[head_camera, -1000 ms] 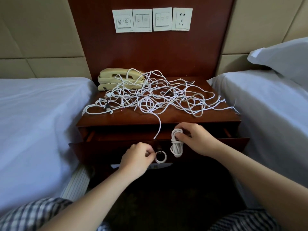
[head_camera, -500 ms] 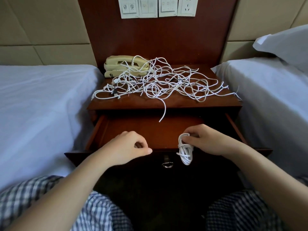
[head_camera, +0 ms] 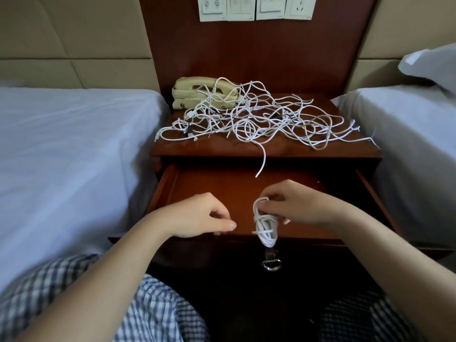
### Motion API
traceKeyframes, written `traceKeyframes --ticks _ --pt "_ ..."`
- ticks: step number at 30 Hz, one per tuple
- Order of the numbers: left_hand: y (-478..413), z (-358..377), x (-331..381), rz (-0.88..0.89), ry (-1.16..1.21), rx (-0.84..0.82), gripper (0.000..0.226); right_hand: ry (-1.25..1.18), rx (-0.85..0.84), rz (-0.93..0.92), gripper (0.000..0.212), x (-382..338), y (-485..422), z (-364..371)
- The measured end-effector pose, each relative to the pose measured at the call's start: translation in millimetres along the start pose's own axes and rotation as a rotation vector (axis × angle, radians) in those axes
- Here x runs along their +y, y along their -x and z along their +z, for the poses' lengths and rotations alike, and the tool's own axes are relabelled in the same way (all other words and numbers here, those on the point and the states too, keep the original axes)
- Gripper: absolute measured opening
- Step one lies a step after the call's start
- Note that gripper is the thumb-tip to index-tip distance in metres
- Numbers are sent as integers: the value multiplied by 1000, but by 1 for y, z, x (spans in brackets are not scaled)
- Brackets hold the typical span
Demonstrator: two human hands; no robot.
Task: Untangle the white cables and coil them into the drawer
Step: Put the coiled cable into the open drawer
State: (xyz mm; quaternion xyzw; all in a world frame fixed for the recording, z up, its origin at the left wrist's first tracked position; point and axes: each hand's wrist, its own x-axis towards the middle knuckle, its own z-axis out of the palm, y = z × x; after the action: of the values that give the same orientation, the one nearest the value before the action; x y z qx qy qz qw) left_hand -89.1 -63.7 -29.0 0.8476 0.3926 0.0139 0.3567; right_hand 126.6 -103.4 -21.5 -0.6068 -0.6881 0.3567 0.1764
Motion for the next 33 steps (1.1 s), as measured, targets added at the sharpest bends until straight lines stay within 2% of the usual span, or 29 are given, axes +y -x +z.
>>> traceKeyframes --ticks 4,8,17,20,26,30,33 --pt "-5 -11 -11 -45 139 185 15 28 58 -94 17 -22 -40 16" --pt "-7 -25 -31 -124 207 293 9 -8 86 -129 15 -40 -76 38" --pt "-7 -42 -75 -398 189 215 16 -179 62 -99 16 -44 -124 82" --pt "-10 -46 -86 -450 93 222 13 -207 4 -97 14 -45 -134 90" --pt "-12 -45 -85 -564 -261 235 29 -244 -134 -44 14 -46 -147 102" --pt "-13 -41 -69 -614 -409 197 20 -279 -194 -19 15 -44 -147 108" --pt "-15 -37 -66 -648 -488 193 16 -311 -243 -10 4 -42 -144 109"
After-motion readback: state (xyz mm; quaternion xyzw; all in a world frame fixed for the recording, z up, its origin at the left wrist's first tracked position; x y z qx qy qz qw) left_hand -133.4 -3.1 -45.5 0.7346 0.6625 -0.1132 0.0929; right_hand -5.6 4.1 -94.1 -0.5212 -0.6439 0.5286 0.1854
